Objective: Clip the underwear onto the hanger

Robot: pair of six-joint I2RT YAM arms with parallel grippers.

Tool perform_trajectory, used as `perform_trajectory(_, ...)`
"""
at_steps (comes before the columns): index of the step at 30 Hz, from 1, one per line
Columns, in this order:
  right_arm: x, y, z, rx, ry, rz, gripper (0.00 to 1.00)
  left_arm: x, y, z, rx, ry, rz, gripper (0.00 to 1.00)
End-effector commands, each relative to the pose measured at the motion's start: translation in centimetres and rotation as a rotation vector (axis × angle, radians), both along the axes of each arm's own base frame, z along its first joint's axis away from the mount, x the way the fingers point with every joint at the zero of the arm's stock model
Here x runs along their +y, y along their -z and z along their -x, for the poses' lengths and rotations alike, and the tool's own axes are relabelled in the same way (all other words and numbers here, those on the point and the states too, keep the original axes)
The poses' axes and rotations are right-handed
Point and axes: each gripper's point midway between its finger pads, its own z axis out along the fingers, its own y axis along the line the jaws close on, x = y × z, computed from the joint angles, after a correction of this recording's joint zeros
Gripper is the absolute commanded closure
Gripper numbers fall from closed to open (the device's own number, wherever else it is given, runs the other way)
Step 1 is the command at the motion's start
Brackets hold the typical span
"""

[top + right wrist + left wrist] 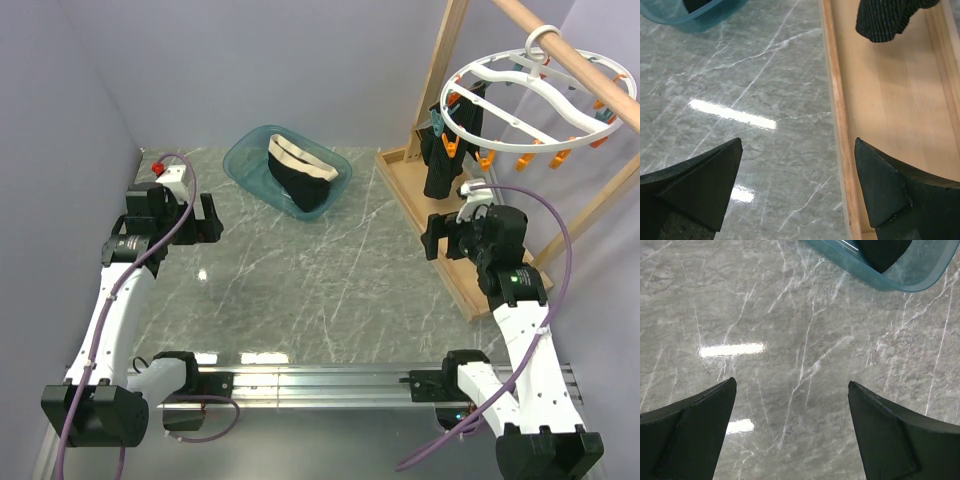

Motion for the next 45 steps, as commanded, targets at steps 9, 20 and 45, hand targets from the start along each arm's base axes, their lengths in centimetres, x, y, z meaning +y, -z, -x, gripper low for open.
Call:
perform_trajectory(9, 5.4, -4.6, -5.9, -0.021, -0.198, -0.048, 0.00, 0.7, -2.6, -0.4, -0.074, -0.060, 0.006, 0.01)
perform_trajectory(20, 15.8, -6.8, -17.5, 0.008, -0.274, 0.020, 0.00, -0.4, -2.2, -0.7, -0.033, -0.010, 0.043, 0.01)
perform_trajectory(45, 25.9, 10.3, -29.3, 0.162, -0.057, -0.062, 0.07, 0.0, -0.2, -0.3, 0.007, -0.035, 0.034, 0.01)
